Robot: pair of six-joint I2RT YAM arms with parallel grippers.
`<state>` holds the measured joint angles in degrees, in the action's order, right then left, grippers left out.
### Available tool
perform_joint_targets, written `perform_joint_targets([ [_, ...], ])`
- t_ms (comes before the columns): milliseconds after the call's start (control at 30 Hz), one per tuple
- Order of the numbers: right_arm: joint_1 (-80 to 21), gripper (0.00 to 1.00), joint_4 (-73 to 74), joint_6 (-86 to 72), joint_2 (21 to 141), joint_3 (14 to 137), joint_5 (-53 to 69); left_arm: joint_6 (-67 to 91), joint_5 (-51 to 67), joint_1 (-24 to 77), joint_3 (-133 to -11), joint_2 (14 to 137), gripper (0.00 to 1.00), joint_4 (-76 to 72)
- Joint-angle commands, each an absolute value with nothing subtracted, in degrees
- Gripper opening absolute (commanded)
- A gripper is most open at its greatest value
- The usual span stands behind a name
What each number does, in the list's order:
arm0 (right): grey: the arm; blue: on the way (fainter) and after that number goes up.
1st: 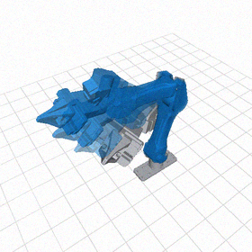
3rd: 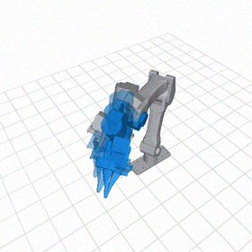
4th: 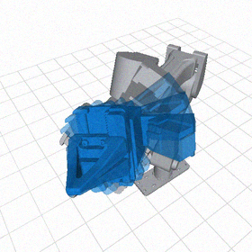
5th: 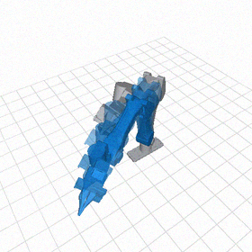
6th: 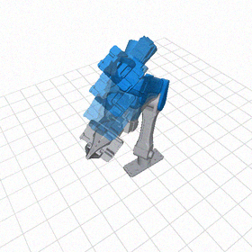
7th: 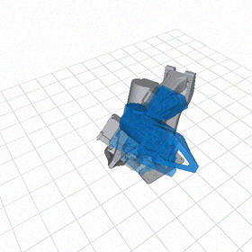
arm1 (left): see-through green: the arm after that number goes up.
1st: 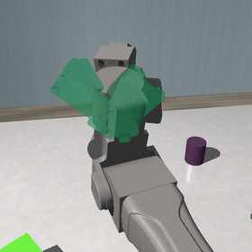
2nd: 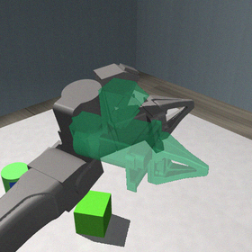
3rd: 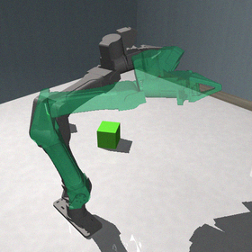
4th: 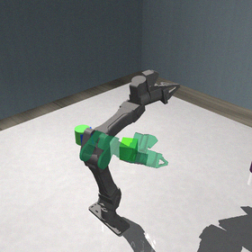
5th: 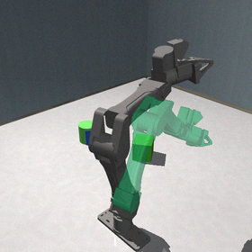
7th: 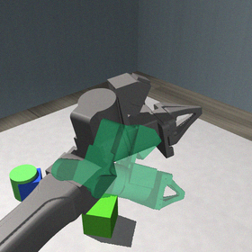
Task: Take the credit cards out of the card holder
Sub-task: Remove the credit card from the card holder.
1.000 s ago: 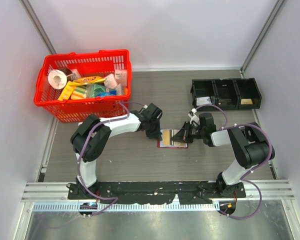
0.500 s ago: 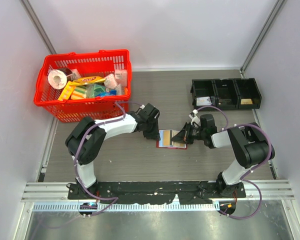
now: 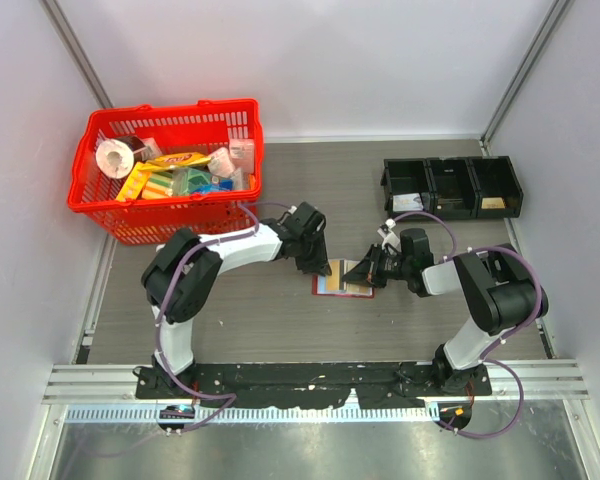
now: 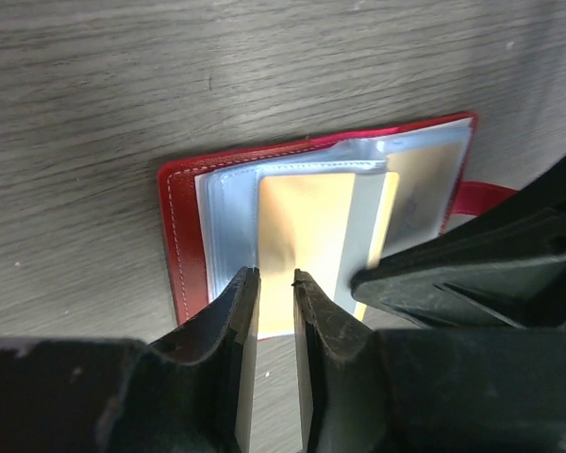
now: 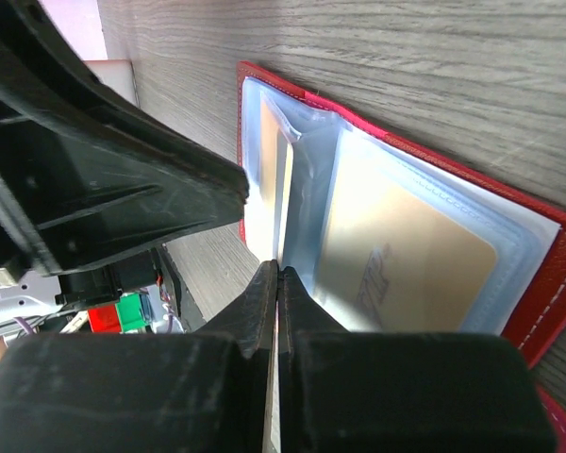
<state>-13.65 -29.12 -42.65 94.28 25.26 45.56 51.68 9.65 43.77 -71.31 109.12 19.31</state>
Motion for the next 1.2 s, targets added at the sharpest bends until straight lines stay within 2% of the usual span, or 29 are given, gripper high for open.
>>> perform_joint_targets([
  [0, -13.54, 0.08, -31.38, -42.89, 94.31, 25.49, 44.74, 51.42, 11.51, 43.94, -72.77, 112.06, 0.24, 17.14],
  [133, -13.54, 0.20, -31.55, -43.24, 94.04, 26.45, 44.12, 51.85, 11.60, 44.12, -72.16, 112.76, 0.22, 17.40],
  [233, -13.54, 0.23, -32.69, -43.86, 94.04, 26.98, 44.03, 51.86, 11.34, 44.12, -72.07, 113.29, 0.21, 18.54],
  [600, -13.71, 0.26, -39.28, -47.11, 97.64, 28.39, 46.31, 51.42, 11.43, 44.12, -72.51, 113.99, 0.20, 19.69],
  [1000, -16.26, 0.26, -38.68, -46.32, 100.20, 29.27, 48.60, 49.40, 9.14, 44.12, -72.42, 113.64, 0.20, 21.88],
  [1167, -16.08, 0.22, -37.27, -45.79, 98.53, 29.44, 48.52, 48.78, 7.04, 44.03, -72.33, 113.73, 0.19, 24.95],
])
